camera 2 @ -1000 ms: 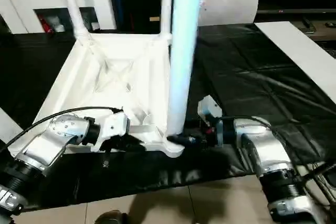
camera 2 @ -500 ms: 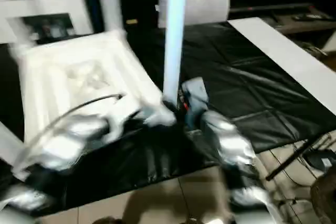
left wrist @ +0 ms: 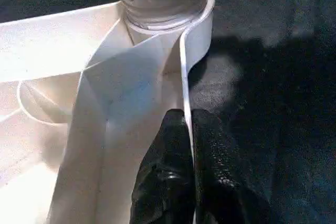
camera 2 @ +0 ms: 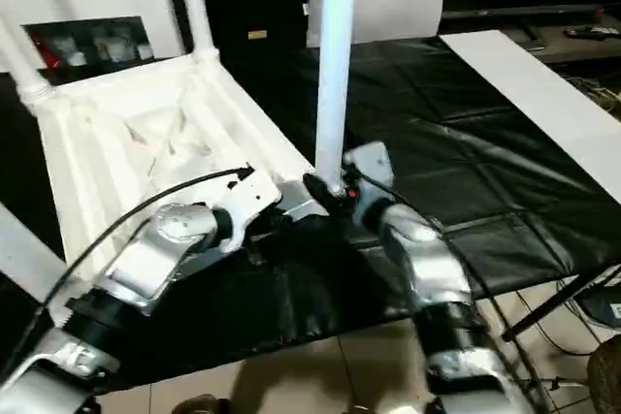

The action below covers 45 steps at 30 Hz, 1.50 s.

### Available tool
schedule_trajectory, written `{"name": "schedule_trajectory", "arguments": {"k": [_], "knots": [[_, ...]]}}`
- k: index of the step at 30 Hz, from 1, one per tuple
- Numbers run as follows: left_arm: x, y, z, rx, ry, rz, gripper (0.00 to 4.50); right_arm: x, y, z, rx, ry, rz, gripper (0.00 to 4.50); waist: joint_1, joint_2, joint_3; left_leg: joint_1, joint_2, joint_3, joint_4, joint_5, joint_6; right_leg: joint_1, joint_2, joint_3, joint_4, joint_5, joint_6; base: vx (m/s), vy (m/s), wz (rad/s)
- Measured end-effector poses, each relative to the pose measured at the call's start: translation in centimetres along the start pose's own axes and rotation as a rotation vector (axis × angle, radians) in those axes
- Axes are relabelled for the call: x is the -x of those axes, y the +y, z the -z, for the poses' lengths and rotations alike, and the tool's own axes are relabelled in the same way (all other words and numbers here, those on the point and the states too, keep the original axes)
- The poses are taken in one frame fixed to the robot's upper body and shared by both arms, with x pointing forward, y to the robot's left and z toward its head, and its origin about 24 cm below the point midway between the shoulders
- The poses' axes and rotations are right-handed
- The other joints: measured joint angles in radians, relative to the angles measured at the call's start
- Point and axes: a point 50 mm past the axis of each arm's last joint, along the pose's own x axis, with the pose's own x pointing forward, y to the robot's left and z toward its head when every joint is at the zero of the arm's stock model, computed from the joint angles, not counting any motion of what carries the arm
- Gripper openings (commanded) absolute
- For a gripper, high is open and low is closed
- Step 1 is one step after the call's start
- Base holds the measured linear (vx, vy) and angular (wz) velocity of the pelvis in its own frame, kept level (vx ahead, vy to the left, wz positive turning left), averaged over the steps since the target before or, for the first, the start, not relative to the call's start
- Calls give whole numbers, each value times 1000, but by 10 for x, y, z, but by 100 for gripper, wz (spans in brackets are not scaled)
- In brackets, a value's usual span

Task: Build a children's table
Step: Rotate leg to tighten

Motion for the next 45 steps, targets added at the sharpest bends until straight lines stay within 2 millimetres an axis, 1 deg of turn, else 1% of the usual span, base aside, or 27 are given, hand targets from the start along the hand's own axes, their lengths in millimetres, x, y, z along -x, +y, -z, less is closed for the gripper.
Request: {"name": "schedule_trajectory", "arguments": {"k": [1, 2, 3, 4, 7, 10, 13, 14, 15, 18, 21, 23, 24, 25, 27, 30, 31, 34, 35, 40, 45], "knots": [[1, 0, 1, -7, -4, 17, 0, 6, -4, 0, 12, 9, -35, 377, 2, 1, -1, 0, 0, 0, 0, 0, 0, 0, 0, 0, 0, 0, 0, 0, 0, 0], [2, 1, 2, -11, -6, 28, 0, 11, -7, 0, 20, 18, -53, 398, 3, 2, -1, 0, 0, 0, 0, 0, 0, 1, 0, 0, 0, 0, 0, 0, 0, 0], [5, 3, 4, -23, -8, 41, 0, 15, -9, 0, 46, 28, -85, 398, 3, 2, -1, 0, 0, 0, 0, 0, 0, 0, 0, 0, 0, 0, 0, 0, 0, 0], [7, 4, 6, -28, -8, 49, 0, 18, -10, -1, 61, 32, -102, 409, 2, 2, -1, 0, 0, 0, 0, 0, 0, 0, 0, 0, 0, 1, 0, 0, 0, 0], [12, 8, 11, -53, -12, 91, 0, 27, -14, -1, 115, 63, -200, 409, 2, 2, -1, 1, 0, 0, 0, 0, 0, 0, 0, 0, 0, 2, -1, 0, 0, 0], [21, 10, 16, -78, -23, 156, 0, 36, -19, 0, 131, 89, -283, 409, 3, 1, -1, 0, 0, 0, 1, 0, 0, 0, 0, 0, 0, 2, -1, 0, 0, 0], [28, 9, 20, -106, -37, 226, 0, 43, -21, -1, 147, 102, -346, 409, 11, 1, -1, -1, 1, 0, 2, 0, 0, 0, 0, 0, 0, 2, -1, 0, 0, 0], [31, 10, 21, -111, -35, 250, 0, 44, -20, -2, 143, 101, -381, 384, 13, 1, -1, -2, 1, 0, 2, 0, 0, 0, 0, 0, 0, 2, -1, 0, 0, 0], [35, 9, 23, -117, -40, 291, 0, 46, -19, -2, 143, 109, -429, 384, 17, 1, -1, -2, 1, 0, 3, 1, 1, 0, 0, 0, 0, 2, -1, 0, 0, 0], [41, 5, 25, -127, -52, 387, 0, 49, -18, -3, 153, 135, -520, 352, 28, 1, -1, -3, 1, 1, 4, 0, 2, -1, 0, 0, 0, 2, -2, 0, 0, 0], [44, 3, 27, -152, -44, 440, 0, 48, -15, -4, 156, 154, -601, 331, 32, 0, -1, -3, 1, 2, 4, 1, 3, -1, -1, 0, 0, 2, -2, 0, 0, 0], [44, 2, 27, -164, -44, 450, 0, 49, -13, -3, 150, 164, -627, 327, 33, 0, -1, -3, 1, 2, 4, 1, 3, -1, -1, 0, 0, 2, -2, 0, 0, 0], [44, 2, 28, -168, -43, 453, 0, 49, -12, -2, 144, 171, -638, 297, 33, -1, -1, -3, 1, 2, 4, 1, 3, -1, -1, 0, 0, 3, -3, 0, 0, 0], [45, 2, 28, -171, -42, 458, 0, 48, -11, -1, 137, 178, -648, 297, 33, -2, -1, -3, 1, 2, 4, 1, 3, -1, -1, 0, 0, 3, -3, 0, 0, 0], [46, 2, 28, -177, -42, 467, 0, 49, -10, 0, 117, 188, -673, 279, 33, -3, -1, -3, 1, 2, 4, 1, 3, -1, -1, 0, 0, 3, -3, 0, 0, 0], [47, 1, 28, -179, -42, 480, 0, 49, -7, 1, 100, 191, -705, 267, 34, -3, -1, -3, 1, 2, 4, 1, 3, -1, -1, 0, 0, 3, -3, 0, 0, 0], [47, 1, 29, -180, -42, 483, 0, 49, -7, 2, 98, 191, -714, 249, 35, -3, -1, -3, 1, 2, 4, 1, 3, -1, -1, 0, 0, 3, -3, 0, 0, 0], [48, 1, 29, -180, -41, 493, 0, 47, -5, 2, 91, 189, -728, 229, 36, -3, -1, -3, 1, 3, 4, 1, 3, -1, -1, 0, 0, 3, -3, 0, 0, 0], [48, 1, 29, -180, -41, 493, 0, 46, -5, 2, 89, 189, -730, 211, 36, -4, -1, -3, 1, 3, 4, 1, 3, -1, -1, 0, 0, 3, -3, 0, 0, 0], [49, 1, 30, -178, -38, 493, 0, 45, -4, 2, 86, 187, -736, 197, 31, -5, -1, -2, 1, 3, 4, 1, 3, -1, -1, 0, 1, 3, -3, 0, 0, 0], [50, 1, 31, -176, -39, 498, 0, 45, -4, 2, 83, 189, -744, 192, 30, -6, -2, -2, 2, 3, 4, 1, 3, -1, -1, 0, 1, 3, -3, 0, 0, 0]]}}
